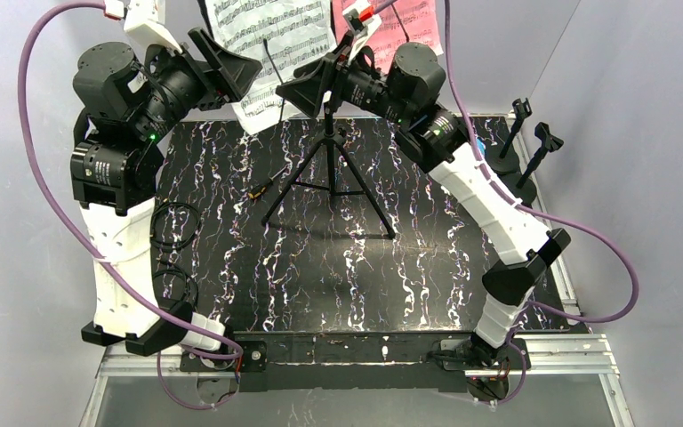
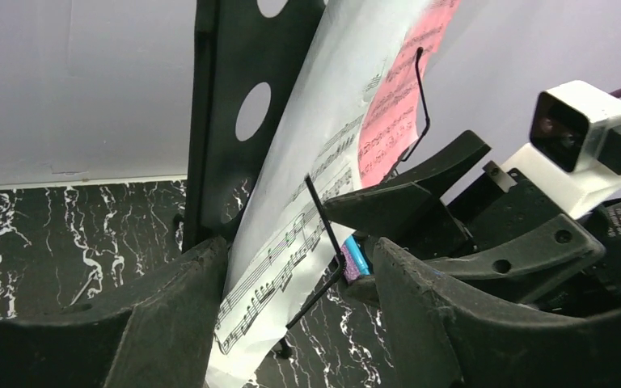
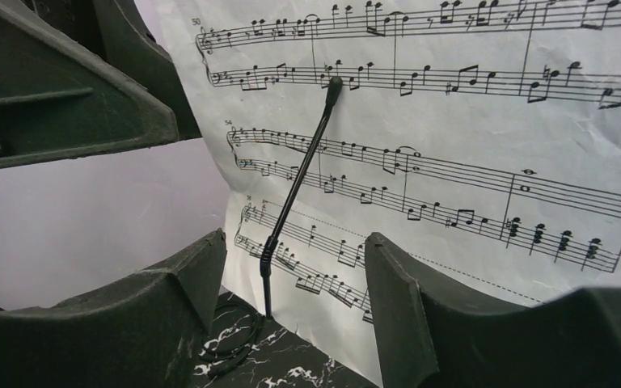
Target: Pack up the instrument practice props
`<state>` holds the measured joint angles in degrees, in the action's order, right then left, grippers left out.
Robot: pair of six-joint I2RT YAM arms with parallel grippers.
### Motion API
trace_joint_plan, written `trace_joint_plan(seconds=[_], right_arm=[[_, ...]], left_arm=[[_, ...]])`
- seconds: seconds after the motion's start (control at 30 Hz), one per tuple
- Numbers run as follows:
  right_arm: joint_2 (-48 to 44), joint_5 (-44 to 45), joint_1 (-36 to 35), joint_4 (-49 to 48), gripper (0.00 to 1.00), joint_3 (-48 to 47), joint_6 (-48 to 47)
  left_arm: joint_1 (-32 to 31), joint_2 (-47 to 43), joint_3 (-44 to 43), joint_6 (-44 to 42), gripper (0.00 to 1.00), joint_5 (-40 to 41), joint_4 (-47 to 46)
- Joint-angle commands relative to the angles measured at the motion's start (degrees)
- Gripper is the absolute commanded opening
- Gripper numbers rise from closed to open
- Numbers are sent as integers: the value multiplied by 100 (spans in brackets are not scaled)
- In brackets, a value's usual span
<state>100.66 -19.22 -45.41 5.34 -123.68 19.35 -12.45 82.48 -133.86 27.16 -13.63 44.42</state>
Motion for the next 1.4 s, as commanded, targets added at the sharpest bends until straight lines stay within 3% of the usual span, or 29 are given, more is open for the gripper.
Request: trace_joint_plan(seconds=[0.0,0.33,0.6,0.97,1.17,1.37], right_arm=[[104,4,-20,-332,70,-367,2],[300,-45,-18,-403,58,-532,42],[336,-39,-16,-443,47,-578,73],[410,-93,-29,-490,35,-605,183],[400,-130,-33,-637,19,-618,196],[351,-114,-47,-721,2,-557,174]], left_arm=[[41,-41,-56,56,64,-348,-307],[36,-81,171,-115,62,-110,-327],[41,-103,266,-386,54,298,-306],[45,-106,290,-502,23,448,-311],[41,-241,358,-616,9,684,-304],[41,-367,387,-684,2,839,-266]])
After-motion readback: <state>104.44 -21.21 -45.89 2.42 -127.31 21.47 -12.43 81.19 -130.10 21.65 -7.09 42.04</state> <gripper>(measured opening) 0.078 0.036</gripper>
